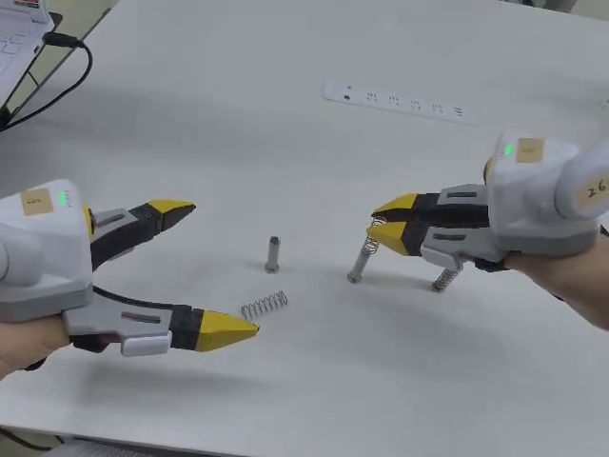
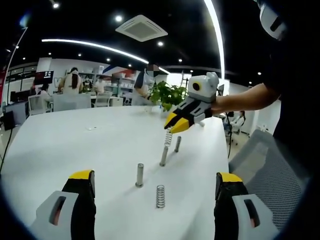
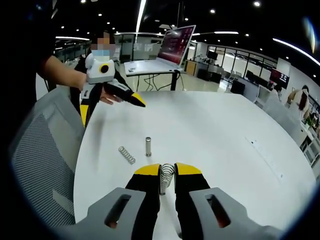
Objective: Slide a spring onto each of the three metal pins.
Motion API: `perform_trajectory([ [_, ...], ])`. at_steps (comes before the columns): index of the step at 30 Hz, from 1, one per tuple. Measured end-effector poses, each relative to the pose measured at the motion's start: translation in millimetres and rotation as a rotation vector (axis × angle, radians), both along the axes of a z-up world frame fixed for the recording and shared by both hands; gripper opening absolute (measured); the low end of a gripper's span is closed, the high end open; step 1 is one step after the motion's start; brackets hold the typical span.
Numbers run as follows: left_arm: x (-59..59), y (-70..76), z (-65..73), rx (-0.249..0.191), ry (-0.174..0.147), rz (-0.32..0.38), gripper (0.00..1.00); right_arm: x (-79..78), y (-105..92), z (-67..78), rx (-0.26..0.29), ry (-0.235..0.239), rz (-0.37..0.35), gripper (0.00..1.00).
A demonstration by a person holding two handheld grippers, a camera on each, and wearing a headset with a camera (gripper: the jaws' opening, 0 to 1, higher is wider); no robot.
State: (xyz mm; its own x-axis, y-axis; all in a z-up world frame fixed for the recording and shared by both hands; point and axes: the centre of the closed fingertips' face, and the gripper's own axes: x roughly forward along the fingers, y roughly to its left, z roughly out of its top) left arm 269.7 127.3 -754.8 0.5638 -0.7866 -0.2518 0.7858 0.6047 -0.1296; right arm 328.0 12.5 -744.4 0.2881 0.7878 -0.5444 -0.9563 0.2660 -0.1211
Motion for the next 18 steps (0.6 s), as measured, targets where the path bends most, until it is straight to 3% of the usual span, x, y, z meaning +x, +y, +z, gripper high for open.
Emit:
perform_trajectory([
  [18, -2.3, 2.2, 0.5, -0.009, 0.011, 0.001, 0.95, 2.0, 1.7, -5.6, -0.005, 0.006, -0.005, 0.08],
])
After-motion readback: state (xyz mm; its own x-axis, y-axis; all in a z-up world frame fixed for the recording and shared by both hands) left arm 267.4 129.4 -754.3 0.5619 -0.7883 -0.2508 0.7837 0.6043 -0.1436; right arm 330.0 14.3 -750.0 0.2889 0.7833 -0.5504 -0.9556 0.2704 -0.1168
